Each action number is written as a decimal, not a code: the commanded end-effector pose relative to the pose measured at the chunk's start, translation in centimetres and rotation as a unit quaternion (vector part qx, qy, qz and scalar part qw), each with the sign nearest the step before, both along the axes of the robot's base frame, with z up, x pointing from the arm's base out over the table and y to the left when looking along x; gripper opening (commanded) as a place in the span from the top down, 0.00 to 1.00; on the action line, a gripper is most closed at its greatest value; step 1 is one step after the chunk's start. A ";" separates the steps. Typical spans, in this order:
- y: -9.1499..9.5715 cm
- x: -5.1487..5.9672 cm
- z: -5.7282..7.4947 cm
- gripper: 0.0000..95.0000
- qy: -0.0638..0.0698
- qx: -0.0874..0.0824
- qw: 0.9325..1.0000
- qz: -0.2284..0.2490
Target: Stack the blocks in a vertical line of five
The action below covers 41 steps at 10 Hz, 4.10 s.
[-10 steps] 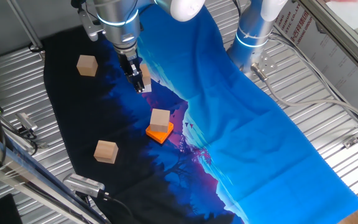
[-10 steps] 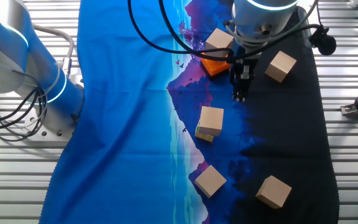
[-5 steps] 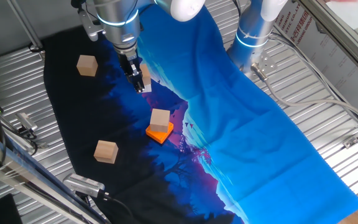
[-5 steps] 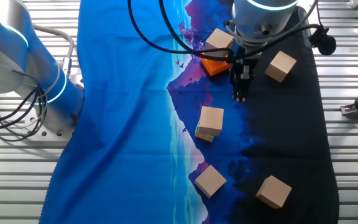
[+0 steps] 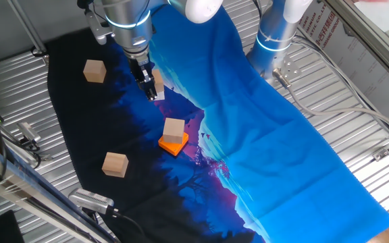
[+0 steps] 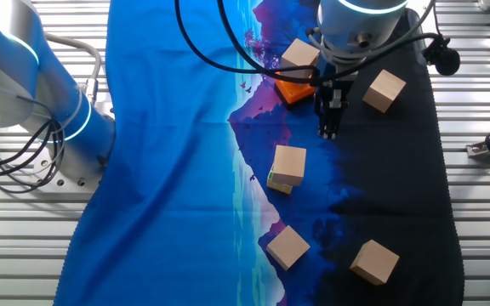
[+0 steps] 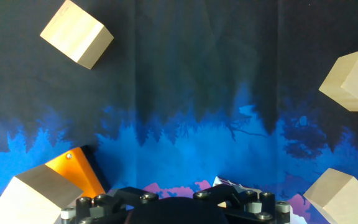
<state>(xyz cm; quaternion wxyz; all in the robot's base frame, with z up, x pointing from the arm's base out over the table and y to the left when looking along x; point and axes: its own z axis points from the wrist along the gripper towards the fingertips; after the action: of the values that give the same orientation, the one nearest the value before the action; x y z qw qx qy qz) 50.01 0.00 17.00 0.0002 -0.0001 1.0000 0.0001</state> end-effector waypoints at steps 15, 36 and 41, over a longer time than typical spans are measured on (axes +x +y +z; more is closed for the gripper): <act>-5.0 2.5 0.7 0.20 -0.059 -0.020 0.979 0.193; -9.6 -1.7 -5.9 0.00 -0.042 0.052 0.992 -0.105; -8.5 -3.4 -7.1 0.00 -0.043 0.063 0.992 -0.105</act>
<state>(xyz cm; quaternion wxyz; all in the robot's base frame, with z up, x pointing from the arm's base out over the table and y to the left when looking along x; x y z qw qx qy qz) 46.33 -8.49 10.15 0.0429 0.1068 0.9915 0.0612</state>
